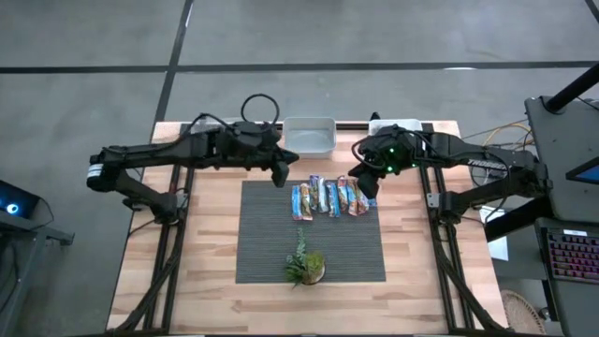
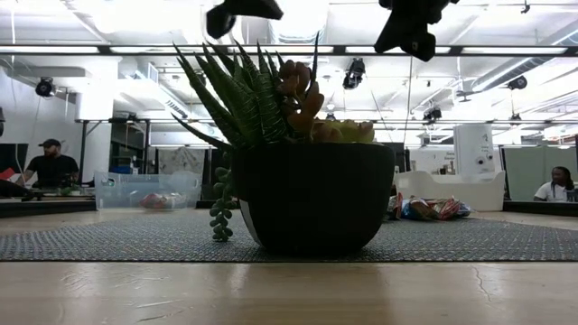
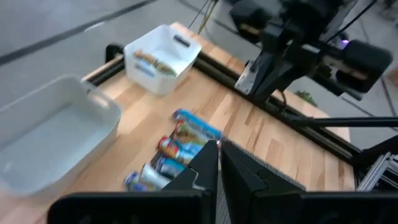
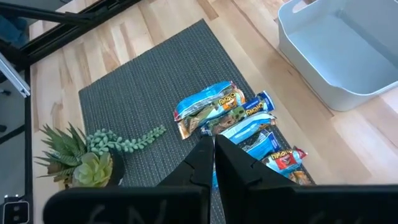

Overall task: Pick and place Granola Bars by type
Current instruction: Put the red granola bar into the transparent bin

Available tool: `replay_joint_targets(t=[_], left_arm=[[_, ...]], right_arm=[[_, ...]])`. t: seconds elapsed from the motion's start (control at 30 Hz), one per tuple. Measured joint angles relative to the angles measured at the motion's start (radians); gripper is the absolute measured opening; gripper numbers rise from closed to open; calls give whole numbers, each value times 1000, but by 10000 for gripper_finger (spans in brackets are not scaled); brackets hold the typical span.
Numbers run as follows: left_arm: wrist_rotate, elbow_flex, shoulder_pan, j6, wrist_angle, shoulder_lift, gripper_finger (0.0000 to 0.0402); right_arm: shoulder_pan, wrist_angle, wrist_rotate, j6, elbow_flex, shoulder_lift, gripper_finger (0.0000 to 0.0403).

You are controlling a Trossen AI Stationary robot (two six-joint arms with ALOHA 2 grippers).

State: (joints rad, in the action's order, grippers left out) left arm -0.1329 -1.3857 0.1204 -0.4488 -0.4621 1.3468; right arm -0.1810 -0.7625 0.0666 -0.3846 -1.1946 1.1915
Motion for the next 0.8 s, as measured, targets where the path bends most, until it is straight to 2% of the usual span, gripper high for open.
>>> replay_joint_targets(t=[0.1, 0.23, 0.33, 0.5, 0.63, 0.8], left_arm=[[40, 0, 0, 30, 58, 19, 28], [103, 0, -1, 26, 70, 26, 84], [102, 0, -1, 24, 56, 27, 131], [39, -1, -1, -27, 35, 27, 193], [-15, -8, 5, -146, -15, 27, 205], [-24, -29, 10, -227, -58, 33, 204]], right_arm=[[0, -21, 0, -1, 0, -1, 9], [0, -65, -1, 0, 0, -9, 9], [0, -73, -4, 10, 1, -20, 9], [0, -72, -21, 41, 0, -51, 9], [0, -72, -30, 44, 1, -80, 9], [0, -72, -45, 44, 2, -106, 9]])
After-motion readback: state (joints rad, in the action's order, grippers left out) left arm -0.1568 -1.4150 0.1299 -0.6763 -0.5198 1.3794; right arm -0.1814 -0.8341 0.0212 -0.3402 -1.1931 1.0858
